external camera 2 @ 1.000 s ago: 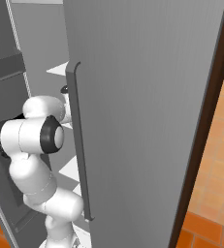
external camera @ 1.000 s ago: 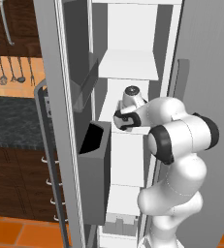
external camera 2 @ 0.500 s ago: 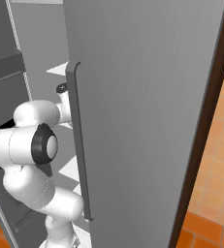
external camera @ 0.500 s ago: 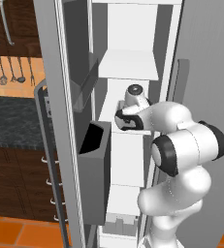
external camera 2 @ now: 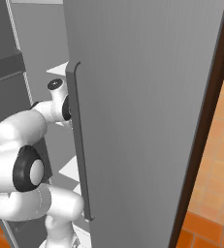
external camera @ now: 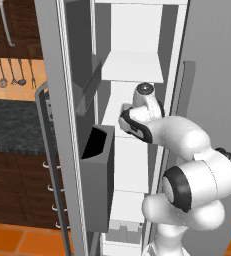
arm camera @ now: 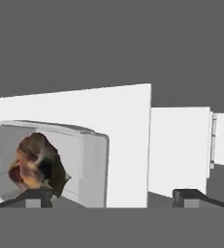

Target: Take the meat container that has the steak and place it on the second highest rack of the freezer. Then take the vegetable container that has the onion and sweet potato and place it on the highest rack of the freezer.

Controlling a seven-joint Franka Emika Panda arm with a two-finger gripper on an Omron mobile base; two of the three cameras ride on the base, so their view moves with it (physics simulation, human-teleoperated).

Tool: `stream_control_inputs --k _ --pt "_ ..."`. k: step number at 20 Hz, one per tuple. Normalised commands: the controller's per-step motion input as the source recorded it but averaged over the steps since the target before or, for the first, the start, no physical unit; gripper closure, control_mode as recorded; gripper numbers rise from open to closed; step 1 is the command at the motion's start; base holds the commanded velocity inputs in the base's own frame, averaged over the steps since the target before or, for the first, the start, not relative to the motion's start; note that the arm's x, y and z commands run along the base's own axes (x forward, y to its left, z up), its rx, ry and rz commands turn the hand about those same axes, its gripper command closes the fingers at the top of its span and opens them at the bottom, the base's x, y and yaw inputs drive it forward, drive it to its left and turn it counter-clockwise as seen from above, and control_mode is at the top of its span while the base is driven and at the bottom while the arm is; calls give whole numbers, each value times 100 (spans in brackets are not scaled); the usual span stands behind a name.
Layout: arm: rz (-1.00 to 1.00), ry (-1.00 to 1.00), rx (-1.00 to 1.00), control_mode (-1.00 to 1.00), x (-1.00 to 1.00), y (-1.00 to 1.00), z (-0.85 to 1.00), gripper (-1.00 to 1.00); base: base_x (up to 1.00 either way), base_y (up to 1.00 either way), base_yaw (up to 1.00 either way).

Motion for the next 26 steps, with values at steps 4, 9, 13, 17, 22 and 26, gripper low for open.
stream_control_inputs --k 4,9,13,17,22,26 --pt "13 12 0 -100 -80 -2 39 -100 0 0 0" --pt "7 18 0 -100 -98 9 40 -100 0 0 0" --pt "13 16 -1 -100 -100 3 37 -100 0 0 0" --pt "25 3 -12 -100 -100 0 35 -100 0 0 0" --pt "34 6 -16 -100 -100 0 13 -100 0 0 0" --pt "39 3 -16 -100 -100 -8 7 -100 0 0 0"
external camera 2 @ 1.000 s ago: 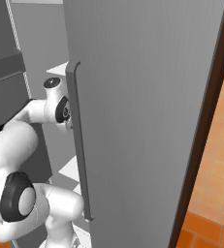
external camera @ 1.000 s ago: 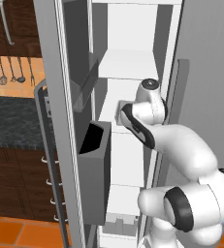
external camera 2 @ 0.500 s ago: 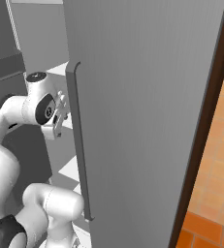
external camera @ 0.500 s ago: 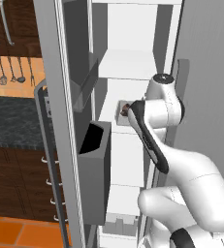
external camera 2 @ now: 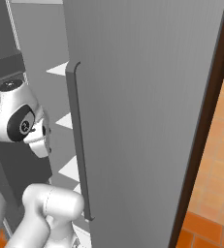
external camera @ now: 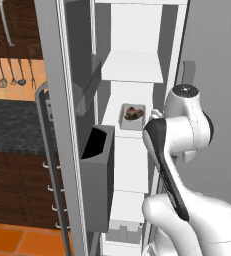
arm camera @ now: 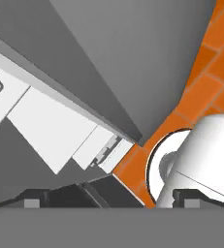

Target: Take the meat container that has the steak and place it on the second highest rack of the freezer. Then take the vegetable container that has the onion and sweet potato and place it on the highest rack of the freezer.

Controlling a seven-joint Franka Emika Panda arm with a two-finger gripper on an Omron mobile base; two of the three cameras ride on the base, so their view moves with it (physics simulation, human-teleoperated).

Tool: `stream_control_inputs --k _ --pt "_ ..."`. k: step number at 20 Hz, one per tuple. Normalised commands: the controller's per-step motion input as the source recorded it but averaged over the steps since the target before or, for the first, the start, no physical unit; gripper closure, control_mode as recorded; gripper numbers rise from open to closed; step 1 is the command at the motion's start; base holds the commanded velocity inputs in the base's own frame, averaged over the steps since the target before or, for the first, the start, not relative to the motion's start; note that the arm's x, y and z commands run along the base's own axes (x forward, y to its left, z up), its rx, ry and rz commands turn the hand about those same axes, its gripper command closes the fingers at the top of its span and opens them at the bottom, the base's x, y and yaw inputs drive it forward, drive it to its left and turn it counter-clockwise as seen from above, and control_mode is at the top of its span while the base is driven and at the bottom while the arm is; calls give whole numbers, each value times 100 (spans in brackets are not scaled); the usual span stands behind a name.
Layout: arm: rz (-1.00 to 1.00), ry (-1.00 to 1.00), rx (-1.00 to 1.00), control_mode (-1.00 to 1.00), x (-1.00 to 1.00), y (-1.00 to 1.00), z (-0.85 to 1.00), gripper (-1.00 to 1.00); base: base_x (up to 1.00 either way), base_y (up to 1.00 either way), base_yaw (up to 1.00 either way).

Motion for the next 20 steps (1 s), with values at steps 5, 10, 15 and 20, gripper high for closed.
stream_control_inputs --k 5,10,15,20 --pt "34 8 -6 -100 -73 -15 38 -100 0 0 0" --pt "27 13 0 -100 -25 -12 60 -100 0 0 0" --pt "34 5 -8 -100 -52 -12 14 -100 0 0 0" --pt "38 -1 -8 -100 -43 -12 4 -100 0 0 0"
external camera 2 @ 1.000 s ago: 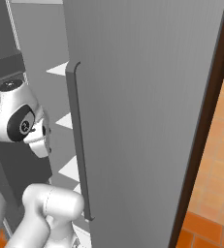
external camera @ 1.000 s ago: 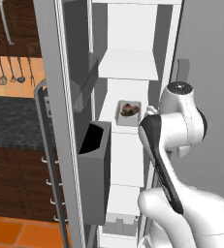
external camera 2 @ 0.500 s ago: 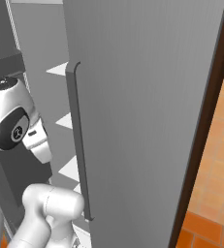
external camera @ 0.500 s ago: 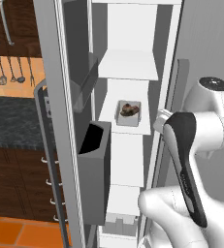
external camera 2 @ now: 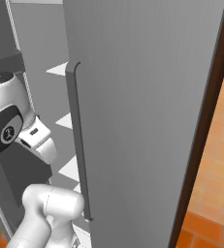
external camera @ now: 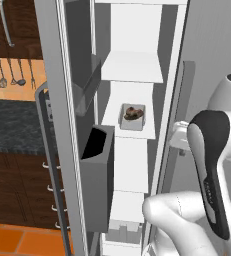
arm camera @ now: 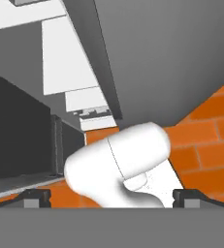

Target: Take the meat container that has the steak and place it on the second highest rack of the freezer. Then take the vegetable container that has the onion and sweet potato and place it on the highest rack of the freezer.

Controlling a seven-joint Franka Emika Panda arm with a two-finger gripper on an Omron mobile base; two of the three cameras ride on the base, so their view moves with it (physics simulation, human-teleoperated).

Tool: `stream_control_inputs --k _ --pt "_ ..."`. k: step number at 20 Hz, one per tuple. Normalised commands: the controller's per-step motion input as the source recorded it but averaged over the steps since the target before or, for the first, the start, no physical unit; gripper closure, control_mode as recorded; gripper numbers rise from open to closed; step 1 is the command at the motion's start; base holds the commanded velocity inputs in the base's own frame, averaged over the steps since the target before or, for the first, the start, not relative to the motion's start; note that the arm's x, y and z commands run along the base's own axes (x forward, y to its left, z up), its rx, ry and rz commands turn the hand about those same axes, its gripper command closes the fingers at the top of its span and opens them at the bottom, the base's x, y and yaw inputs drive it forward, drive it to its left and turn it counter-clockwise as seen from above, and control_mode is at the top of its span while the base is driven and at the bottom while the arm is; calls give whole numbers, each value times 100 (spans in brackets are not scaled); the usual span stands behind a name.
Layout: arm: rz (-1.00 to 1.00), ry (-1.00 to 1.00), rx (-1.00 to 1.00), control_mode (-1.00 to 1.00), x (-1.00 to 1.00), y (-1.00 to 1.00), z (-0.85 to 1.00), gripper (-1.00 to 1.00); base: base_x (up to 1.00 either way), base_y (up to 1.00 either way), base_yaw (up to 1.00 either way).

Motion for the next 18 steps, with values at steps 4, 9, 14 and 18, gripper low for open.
stream_control_inputs --k 4,9,14,18 --pt "32 0 -4 -100 -15 -4 21 -100 0 0 0" --pt "30 0 -11 -100 -41 15 9 -100 0 0 0" --pt "25 2 -6 -100 -7 4 12 -100 0 0 0" --pt "5 0 0 -100 0 0 2 -100 0 0 0"
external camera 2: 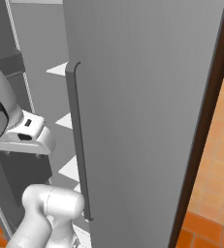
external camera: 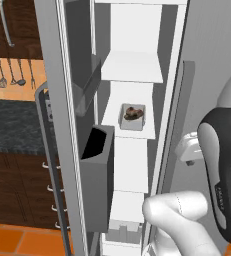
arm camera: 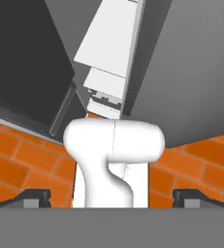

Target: Take the meat container that has the steak and place it on the second highest rack of the freezer. Then take the vegetable container that has the onion and sweet potato and place it on the highest rack of the freezer.

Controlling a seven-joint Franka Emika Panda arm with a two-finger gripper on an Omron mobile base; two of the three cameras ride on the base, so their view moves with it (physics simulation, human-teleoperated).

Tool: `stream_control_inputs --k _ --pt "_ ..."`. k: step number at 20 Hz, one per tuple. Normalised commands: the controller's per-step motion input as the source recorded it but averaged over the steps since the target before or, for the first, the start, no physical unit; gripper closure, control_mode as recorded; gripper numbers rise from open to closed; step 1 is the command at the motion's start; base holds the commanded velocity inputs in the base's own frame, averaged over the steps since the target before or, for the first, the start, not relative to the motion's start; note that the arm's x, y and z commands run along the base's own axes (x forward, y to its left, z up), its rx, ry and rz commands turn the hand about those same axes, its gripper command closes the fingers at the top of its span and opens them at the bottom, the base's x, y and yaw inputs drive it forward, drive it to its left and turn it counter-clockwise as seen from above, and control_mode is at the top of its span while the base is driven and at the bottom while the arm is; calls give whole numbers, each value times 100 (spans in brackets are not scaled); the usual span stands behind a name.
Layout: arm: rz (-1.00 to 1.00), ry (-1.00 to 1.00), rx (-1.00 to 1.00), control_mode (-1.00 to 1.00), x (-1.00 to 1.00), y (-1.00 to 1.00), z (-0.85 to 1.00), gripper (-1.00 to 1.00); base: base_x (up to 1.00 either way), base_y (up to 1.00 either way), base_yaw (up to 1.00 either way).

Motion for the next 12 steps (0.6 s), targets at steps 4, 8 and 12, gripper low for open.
stream_control_inputs --k 4,8,12 --pt "0 0 0 -100 0 0 0 -100 0 0 0" --pt "0 0 0 100 0 0 0 -100 -60 -16 8" --pt "0 0 0 100 0 0 0 -100 -43 -42 48"
